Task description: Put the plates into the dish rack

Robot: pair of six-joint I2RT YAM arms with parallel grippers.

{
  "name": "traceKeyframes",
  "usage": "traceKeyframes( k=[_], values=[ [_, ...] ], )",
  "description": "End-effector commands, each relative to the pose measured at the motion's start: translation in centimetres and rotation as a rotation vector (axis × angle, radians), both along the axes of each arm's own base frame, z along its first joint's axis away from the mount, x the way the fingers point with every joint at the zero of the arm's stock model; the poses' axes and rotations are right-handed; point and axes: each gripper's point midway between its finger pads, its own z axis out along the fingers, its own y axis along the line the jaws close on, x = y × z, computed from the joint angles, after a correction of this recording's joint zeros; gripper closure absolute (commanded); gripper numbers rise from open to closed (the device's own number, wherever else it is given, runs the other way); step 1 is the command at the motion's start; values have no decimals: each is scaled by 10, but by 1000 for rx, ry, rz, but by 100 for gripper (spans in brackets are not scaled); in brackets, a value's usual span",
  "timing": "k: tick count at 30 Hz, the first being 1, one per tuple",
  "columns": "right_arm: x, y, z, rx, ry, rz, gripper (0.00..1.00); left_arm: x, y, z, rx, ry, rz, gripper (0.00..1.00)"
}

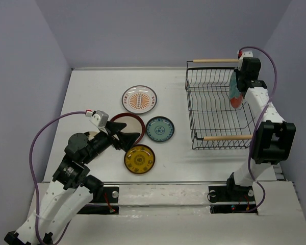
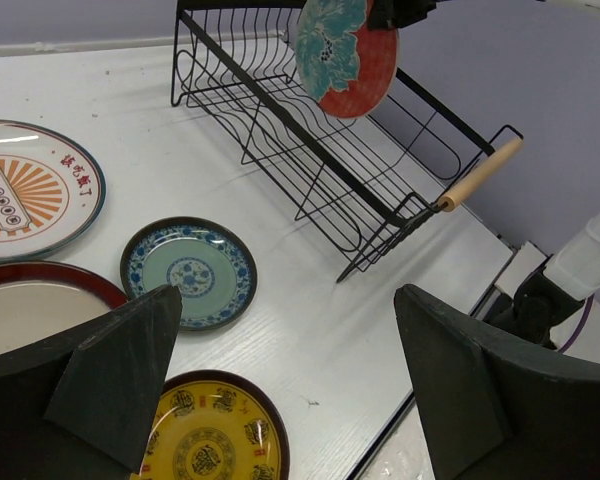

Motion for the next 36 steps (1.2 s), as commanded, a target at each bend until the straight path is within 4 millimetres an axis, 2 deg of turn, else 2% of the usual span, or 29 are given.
traceKeyframes(
  k=[1,8,11,12,13,22,26,27,28,29,30,33,34,35,36],
  values=[
    [25,-3,64,-16,-266,-13,93,3,-2,12,-16,-39,-8,1],
    [33,-4,47,-20,-230,-10,93,5,-2,9,-11,-31,-8,1],
    [34,-6,43,-24,-220,-18,79,7,-2,7,-14,-18,2,1],
    [34,-6,42,-23,-219,-19,70,7,-1,7,-14,-15,5,1],
    [34,-5,41,-20,-218,-17,66,9,-1,6,-14,-9,9,1],
    [32,0,65,52,-288,-34,29,22,4,-1,-3,28,62,1],
    [21,16,99,178,-373,-20,21,35,14,-7,11,49,132,1],
    [19,24,107,261,-412,-21,20,38,17,-8,12,54,154,1],
    [18,41,116,332,-435,20,19,42,21,-9,14,60,183,1],
    [10,55,131,377,-470,40,18,50,32,-10,18,70,247,2],
    [9,93,132,434,-467,106,18,54,38,-13,25,82,283,3],
    [-5,167,141,466,-460,248,18,69,60,-21,38,115,408,4],
    [-15,216,140,495,-439,342,18,72,64,-23,42,123,431,4],
    [-23,238,129,519,-410,385,18,75,67,-24,39,132,453,5],
    [-34,264,133,588,-411,451,18,80,72,-27,33,154,485,6]
  ],
)
